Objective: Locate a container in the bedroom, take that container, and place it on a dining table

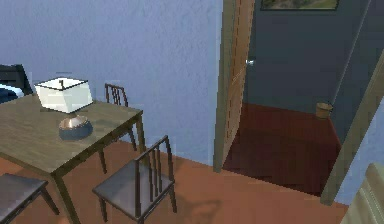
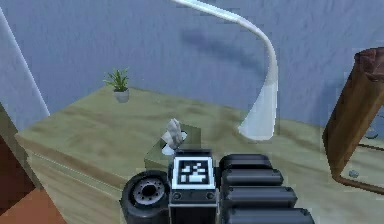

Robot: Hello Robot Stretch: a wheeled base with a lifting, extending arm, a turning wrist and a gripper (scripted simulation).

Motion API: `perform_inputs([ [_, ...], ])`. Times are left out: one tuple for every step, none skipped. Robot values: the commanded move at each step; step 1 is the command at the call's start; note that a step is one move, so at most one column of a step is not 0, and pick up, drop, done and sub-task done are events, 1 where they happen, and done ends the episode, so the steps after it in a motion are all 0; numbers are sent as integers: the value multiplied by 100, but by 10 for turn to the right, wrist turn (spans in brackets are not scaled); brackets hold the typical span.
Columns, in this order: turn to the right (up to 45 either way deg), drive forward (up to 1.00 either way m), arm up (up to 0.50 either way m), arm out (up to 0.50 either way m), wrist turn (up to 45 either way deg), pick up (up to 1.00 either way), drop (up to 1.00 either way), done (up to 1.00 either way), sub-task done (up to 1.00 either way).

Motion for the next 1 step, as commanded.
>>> perform_inputs([
  [-450,0,0,0,0,0,0,0,0],
])
